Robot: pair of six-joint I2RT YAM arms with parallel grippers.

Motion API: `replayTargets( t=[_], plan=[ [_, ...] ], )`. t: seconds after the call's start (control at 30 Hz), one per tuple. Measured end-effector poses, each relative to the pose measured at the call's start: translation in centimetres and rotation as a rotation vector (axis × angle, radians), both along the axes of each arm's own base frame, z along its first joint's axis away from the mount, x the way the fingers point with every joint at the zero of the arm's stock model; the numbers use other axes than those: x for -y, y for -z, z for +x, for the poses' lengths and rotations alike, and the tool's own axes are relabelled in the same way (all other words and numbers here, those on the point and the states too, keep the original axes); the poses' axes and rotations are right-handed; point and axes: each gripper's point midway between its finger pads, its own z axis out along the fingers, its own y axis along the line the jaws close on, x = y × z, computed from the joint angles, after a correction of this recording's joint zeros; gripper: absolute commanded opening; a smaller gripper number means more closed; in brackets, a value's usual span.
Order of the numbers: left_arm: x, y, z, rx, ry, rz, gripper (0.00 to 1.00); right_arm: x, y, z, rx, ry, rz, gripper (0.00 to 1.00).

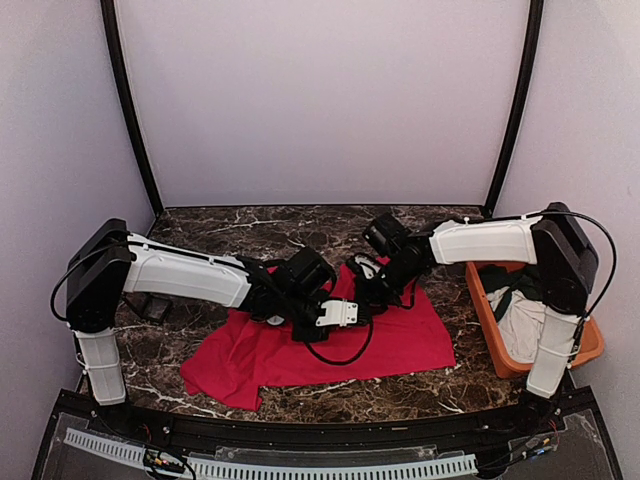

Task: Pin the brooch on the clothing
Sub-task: Pin the brooch onto the flattened clothing.

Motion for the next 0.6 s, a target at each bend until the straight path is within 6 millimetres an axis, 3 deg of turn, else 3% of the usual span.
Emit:
replayTargets(
  t=[0.6],
  plan=[
    [-0.3, -0.1, 0.5, 0.099, -0.012, 0.04, 0.03, -1.1, -0.6, -0.3, 0.051, -0.059, -0.008, 0.0]
  ],
)
